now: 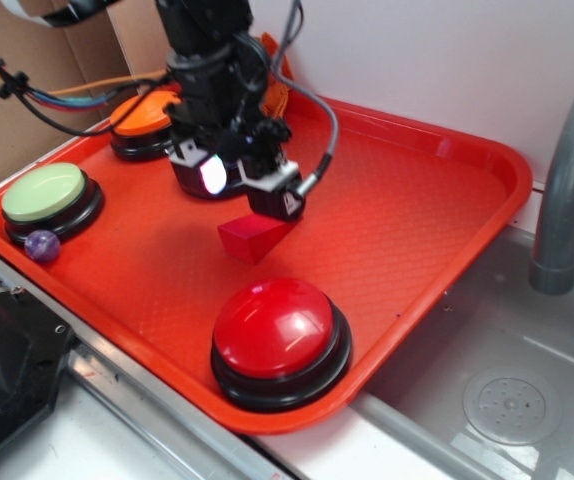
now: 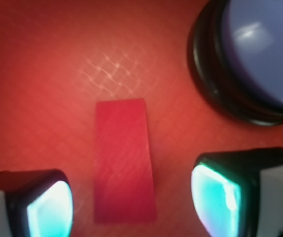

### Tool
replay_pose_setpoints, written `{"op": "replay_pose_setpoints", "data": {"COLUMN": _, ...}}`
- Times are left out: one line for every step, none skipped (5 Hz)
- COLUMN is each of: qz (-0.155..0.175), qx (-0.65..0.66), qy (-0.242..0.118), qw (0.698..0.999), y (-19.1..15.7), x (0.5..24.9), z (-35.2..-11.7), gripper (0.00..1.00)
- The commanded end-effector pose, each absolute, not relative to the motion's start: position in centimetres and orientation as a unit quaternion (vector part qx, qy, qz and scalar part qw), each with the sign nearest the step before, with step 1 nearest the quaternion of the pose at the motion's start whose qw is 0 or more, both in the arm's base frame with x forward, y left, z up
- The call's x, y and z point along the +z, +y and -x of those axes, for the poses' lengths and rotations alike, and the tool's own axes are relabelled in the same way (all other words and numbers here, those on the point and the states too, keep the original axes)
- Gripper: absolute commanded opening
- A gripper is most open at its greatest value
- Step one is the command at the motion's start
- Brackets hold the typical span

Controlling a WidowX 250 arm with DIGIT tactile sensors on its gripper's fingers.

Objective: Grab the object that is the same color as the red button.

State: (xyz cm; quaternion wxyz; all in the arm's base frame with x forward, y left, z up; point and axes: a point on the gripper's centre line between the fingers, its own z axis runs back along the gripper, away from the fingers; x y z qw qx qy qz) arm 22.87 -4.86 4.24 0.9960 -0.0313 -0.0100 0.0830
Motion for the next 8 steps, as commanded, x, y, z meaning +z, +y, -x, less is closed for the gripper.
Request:
{"op": "replay_pose_setpoints", "data": {"qz": 0.048, "qx": 0.067, "qy": 0.003, "qw": 0.997, "y": -6.0, "x": 2.2, "z": -22.9, "gripper": 1.00}}
{"op": "replay_pose_setpoints", "data": {"qz": 0.029, "qx": 0.088, "qy": 0.004, "qw": 0.996, "y": -6.3, "x": 1.3, "z": -22.6, "gripper": 0.59}}
{"op": "replay_pose_setpoints", "data": {"qz": 0.024, "qx": 0.097, "qy": -0.001, "qw": 0.995, "y": -6.2, "x": 1.9, "z": -22.6, "gripper": 0.00}}
{"op": "replay_pose_setpoints", "data": {"qz": 0.019, "qx": 0.069, "qy": 0.012, "qw": 0.997, "y": -5.5, "x": 3.2, "z": -22.8, "gripper": 0.00}}
{"op": "replay_pose_setpoints", "data": {"qz": -0.003, "qx": 0.014, "qy": 0.009, "qw": 1.000, "y": -4.6, "x": 6.9, "z": -23.0, "gripper": 0.00}}
{"op": "replay_pose_setpoints", "data": {"qz": -0.020, "qx": -0.006, "qy": 0.003, "qw": 1.000, "y": -2.7, "x": 10.5, "z": -22.3, "gripper": 0.00}}
{"op": "replay_pose_setpoints", "data": {"qz": -0.018, "qx": -0.021, "qy": 0.003, "qw": 1.000, "y": -0.1, "x": 13.3, "z": -21.0, "gripper": 0.00}}
{"op": "replay_pose_setpoints", "data": {"qz": -0.029, "qx": -0.007, "qy": 0.001, "qw": 1.000, "y": 1.4, "x": 15.0, "z": -19.3, "gripper": 0.00}}
